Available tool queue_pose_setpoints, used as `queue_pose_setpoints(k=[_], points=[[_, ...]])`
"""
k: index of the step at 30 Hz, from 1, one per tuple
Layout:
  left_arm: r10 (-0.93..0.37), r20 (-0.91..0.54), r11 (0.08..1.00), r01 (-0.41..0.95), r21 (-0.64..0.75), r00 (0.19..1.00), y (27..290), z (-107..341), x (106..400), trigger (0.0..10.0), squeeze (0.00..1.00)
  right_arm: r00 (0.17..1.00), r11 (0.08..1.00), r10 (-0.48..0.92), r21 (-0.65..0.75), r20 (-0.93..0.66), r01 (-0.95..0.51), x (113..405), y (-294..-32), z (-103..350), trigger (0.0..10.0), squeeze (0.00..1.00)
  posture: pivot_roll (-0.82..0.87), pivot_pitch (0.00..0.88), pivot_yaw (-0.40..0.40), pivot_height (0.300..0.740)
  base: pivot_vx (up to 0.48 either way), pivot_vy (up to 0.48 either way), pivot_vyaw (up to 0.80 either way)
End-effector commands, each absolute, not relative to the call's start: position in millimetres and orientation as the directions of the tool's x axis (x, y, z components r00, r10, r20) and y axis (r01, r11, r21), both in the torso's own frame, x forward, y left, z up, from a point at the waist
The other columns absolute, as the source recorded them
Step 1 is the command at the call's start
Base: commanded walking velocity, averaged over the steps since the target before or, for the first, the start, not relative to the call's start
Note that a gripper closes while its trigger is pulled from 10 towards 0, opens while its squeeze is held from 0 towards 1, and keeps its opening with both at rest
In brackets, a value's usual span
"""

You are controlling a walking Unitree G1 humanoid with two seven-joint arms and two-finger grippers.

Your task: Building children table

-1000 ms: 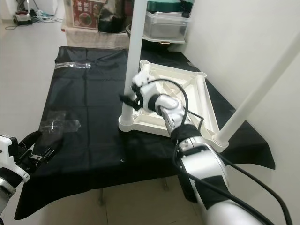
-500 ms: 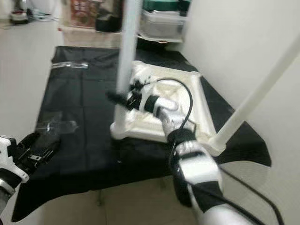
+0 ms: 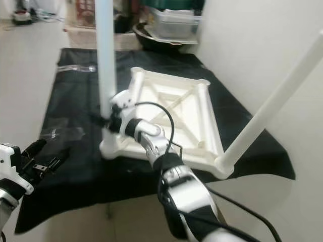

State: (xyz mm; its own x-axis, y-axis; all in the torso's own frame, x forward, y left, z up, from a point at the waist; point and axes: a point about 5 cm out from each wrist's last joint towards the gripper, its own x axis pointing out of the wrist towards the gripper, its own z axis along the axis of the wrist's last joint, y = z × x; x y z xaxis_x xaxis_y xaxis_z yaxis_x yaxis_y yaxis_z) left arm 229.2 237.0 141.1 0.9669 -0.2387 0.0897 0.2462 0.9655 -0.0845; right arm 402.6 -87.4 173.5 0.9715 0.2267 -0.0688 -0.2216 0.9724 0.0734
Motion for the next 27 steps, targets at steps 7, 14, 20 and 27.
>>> queue_pose_setpoints(k=[7,14,20,27], points=[[-0.246,0.097,0.963,0.254,-0.089,0.965,237,142,227,10.0,0.00,0.793,0.843,-0.528,-0.076,-0.305,0.532,364,-217,117,0.0,0.00,0.10,0.000,-0.125,0.740,0.000,0.000,0.00],[-0.257,0.088,0.960,0.265,-0.087,0.962,239,141,229,10.0,0.00,0.990,0.984,-0.066,0.158,-0.125,0.086,368,-150,142,10.0,0.00,0.09,0.000,-0.114,0.740,0.000,0.000,0.00],[-0.249,0.086,0.963,0.256,-0.084,0.965,239,140,230,10.0,0.00,0.990,0.971,0.137,0.202,-0.028,-0.129,390,-136,173,10.0,0.00,0.11,0.000,-0.128,0.740,0.000,0.000,0.00],[-0.254,0.089,0.962,0.262,-0.084,0.963,239,141,233,10.0,0.00,0.780,0.759,0.581,0.193,0.231,-0.622,390,-123,247,10.0,0.00,0.11,0.000,-0.127,0.740,0.000,0.000,0.00]])
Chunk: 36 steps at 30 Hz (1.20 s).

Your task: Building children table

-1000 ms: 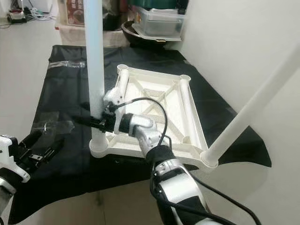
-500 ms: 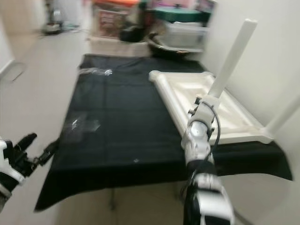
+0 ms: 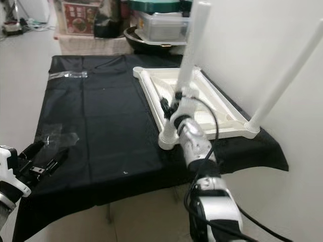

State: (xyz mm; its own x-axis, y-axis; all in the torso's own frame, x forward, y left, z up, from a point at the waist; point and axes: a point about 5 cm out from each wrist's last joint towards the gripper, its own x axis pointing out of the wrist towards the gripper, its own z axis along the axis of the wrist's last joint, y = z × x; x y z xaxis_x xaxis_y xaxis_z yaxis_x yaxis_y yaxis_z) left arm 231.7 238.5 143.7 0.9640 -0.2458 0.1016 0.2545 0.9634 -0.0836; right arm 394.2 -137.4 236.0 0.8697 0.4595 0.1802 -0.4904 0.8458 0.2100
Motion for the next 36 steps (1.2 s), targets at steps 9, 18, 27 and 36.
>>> queue_pose_setpoints(k=[9,18,27,36], points=[[-0.254,0.093,0.962,0.261,-0.082,0.963,235,141,236,10.0,0.00,0.202,0.205,0.976,-0.030,0.084,-0.978,349,-33,213,10.0,0.00,0.16,0.000,-0.161,0.740,0.000,0.000,0.00],[-0.232,0.102,0.966,0.242,-0.089,0.967,235,142,228,10.0,0.00,0.766,0.766,0.643,0.024,-0.013,-0.642,383,-32,194,0.0,0.00,0.14,0.000,-0.164,0.740,0.000,0.000,0.00],[-0.248,0.105,0.962,0.257,-0.091,0.963,235,144,228,10.0,0.00,0.918,0.953,-0.273,0.051,-0.288,0.299,388,-168,148,0.0,0.00,0.10,0.000,-0.141,0.740,0.000,0.000,0.00],[-0.255,0.091,0.961,0.262,-0.085,0.963,240,144,228,10.0,0.00,0.951,0.965,-0.171,0.149,-0.258,0.214,355,-139,141,10.0,0.00,0.08,0.000,-0.103,0.740,0.000,0.000,0.00]])
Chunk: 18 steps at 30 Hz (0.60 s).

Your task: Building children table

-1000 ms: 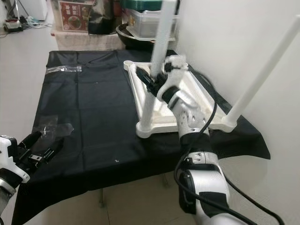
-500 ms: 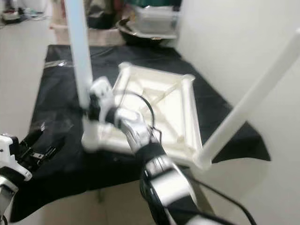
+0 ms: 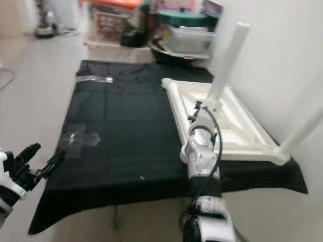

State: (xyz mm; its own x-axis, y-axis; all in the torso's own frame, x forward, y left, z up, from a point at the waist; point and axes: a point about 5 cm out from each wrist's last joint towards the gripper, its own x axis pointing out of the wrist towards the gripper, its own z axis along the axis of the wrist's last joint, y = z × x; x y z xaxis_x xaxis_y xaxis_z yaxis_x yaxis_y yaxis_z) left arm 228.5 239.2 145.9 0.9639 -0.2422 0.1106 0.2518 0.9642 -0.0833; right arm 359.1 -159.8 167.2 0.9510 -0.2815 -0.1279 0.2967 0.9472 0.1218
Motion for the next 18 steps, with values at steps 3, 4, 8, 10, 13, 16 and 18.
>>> queue_pose_setpoints(k=[3,4,8,10,13,16,18], points=[[-0.257,0.086,0.961,0.263,-0.082,0.963,241,143,230,10.0,0.00,0.987,0.971,-0.055,0.223,-0.151,0.088,369,-128,161,10.0,0.22,0.09,0.000,-0.108,0.740,0.000,0.000,0.00],[-0.256,0.085,0.961,0.263,-0.082,0.963,241,143,231,10.0,0.00,0.992,0.969,-0.005,0.243,-0.123,0.035,378,-128,169,10.0,0.22,0.10,0.000,-0.111,0.740,0.000,0.000,0.00],[-0.250,0.086,0.963,0.257,-0.081,0.964,242,143,232,10.0,0.00,0.984,0.940,0.180,0.295,-0.002,-0.171,393,-125,195,10.0,0.00,0.10,0.000,-0.111,0.740,0.000,0.000,0.00],[-0.248,0.087,0.964,0.255,-0.081,0.965,242,143,233,10.0,0.00,0.944,0.898,0.318,0.291,0.087,-0.329,393,-121,210,10.0,0.00,0.10,0.000,-0.108,0.740,0.000,0.000,0.00],[-0.251,0.089,0.962,0.259,-0.082,0.964,242,143,236,10.0,0.00,0.726,0.695,0.663,0.207,0.184,-0.688,383,-101,223,10.0,0.00,0.11,0.000,-0.105,0.740,0.000,0.000,0.00],[-0.260,0.086,0.960,0.267,-0.080,0.962,241,143,238,10.0,0.00,0.445,0.433,0.881,0.106,0.161,-0.895,364,-65,218,10.0,0.00,0.13,0.000,-0.111,0.740,0.000,0.000,0.00],[-0.261,0.085,0.960,0.267,-0.079,0.962,241,143,239,10.0,0.00,0.349,0.343,0.929,0.061,0.127,-0.937,355,-49,211,10.0,0.00,0.13,0.000,-0.111,0.740,0.000,0.000,0.00]])
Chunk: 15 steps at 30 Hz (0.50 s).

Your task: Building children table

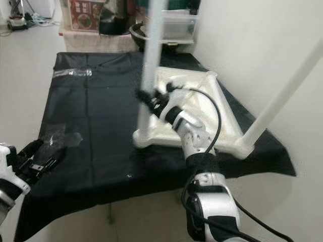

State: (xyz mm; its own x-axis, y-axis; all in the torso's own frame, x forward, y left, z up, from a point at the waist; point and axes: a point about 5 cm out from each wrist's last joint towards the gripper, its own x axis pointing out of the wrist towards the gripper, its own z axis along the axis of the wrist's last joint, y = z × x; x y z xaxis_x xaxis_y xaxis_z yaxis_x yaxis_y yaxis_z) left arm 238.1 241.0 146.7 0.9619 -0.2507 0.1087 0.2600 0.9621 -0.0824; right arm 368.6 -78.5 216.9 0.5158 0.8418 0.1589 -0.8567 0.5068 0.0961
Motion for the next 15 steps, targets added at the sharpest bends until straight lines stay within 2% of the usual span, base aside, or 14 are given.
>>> queue_pose_setpoints(k=[1,2,3,5,6,7,8,9,10,11,12,13,14,15], points=[[-0.259,0.084,0.961,0.265,-0.078,0.962,241,142,238,10.0,0.00,0.234,0.233,0.969,0.020,0.081,-0.972,344,-30,200,10.0,0.00,0.14,0.000,-0.120,0.740,0.000,0.000,0.00],[-0.255,0.084,0.962,0.262,-0.078,0.963,241,142,237,10.0,0.00,0.131,0.132,0.990,-0.021,0.043,-0.991,333,-13,190,10.0,0.00,0.15,0.000,-0.125,0.740,0.000,0.000,0.00],[-0.250,0.084,0.963,0.257,-0.078,0.965,241,141,237,10.0,0.00,0.070,0.071,0.997,-0.033,0.030,-0.997,325,0,184,10.0,0.00,0.16,0.000,-0.135,0.740,0.000,0.000,0.00],[-0.250,0.084,0.963,0.257,-0.078,0.965,241,141,237,10.0,0.00,0.070,0.071,0.997,-0.033,0.030,-0.997,325,0,184,10.0,0.00,0.16,0.000,-0.135,0.740,0.000,0.000,0.00],[-0.247,0.084,0.964,0.254,-0.078,0.965,241,141,236,10.0,0.00,0.040,0.041,0.999,-0.036,0.028,-0.998,322,7,181,10.0,0.00,0.16,0.000,-0.137,0.740,0.000,0.000,0.00],[-0.244,0.085,0.965,0.250,-0.078,0.966,241,141,235,10.0,0.00,0.093,0.094,0.995,-0.043,0.025,-0.995,324,12,179,9.4,0.00,0.16,0.000,-0.140,0.740,0.000,0.000,0.00],[-0.240,0.087,0.966,0.247,-0.079,0.967,240,141,233,10.0,0.00,0.275,0.275,0.962,-0.027,0.006,-0.961,336,15,176,9.1,0.00,0.16,0.000,-0.138,0.740,0.000,0.000,0.00],[-0.240,0.087,0.966,0.247,-0.079,0.967,240,141,233,10.0,0.00,0.275,0.275,0.962,-0.027,0.006,-0.961,336,15,176,9.1,0.00,0.16,0.000,-0.138,0.740,0.000,0.000,0.00],[-0.239,0.088,0.966,0.246,-0.080,0.967,240,141,233,10.0,0.00,0.362,0.362,0.932,-0.014,-0.010,-0.932,341,15,174,9.1,0.00,0.16,0.000,-0.138,0.740,0.000,0.000,0.00],[-0.240,0.089,0.966,0.247,-0.081,0.967,240,141,232,10.0,0.00,0.447,0.447,0.894,0.010,-0.025,-0.894,347,11,172,10.0,0.00,0.15,0.000,-0.130,0.740,0.000,0.000,0.00],[-0.240,0.089,0.965,0.247,-0.082,0.967,240,141,232,10.0,0.00,0.495,0.496,0.868,0.025,-0.035,-0.868,350,8,171,10.0,0.00,0.14,0.000,-0.131,0.740,0.000,0.000,0.00],[-0.245,0.089,0.964,0.252,-0.083,0.966,240,141,232,10.0,0.00,0.580,0.581,0.814,0.061,-0.025,-0.812,356,-1,172,7.7,0.00,0.13,0.000,-0.126,0.740,0.000,0.000,0.00],[-0.252,0.088,0.962,0.259,-0.083,0.964,240,141,232,10.0,0.00,0.770,0.770,0.636,0.107,-0.056,-0.628,370,-25,171,0.0,0.00,0.12,0.000,-0.124,0.740,0.000,0.000,0.00],[-0.254,0.087,0.962,0.261,-0.083,0.963,240,142,232,10.0,0.00,0.845,0.847,0.528,0.114,-0.086,-0.519,376,-37,170,0.0,0.00,0.12,0.000,-0.124,0.740,0.000,0.000,0.00]])
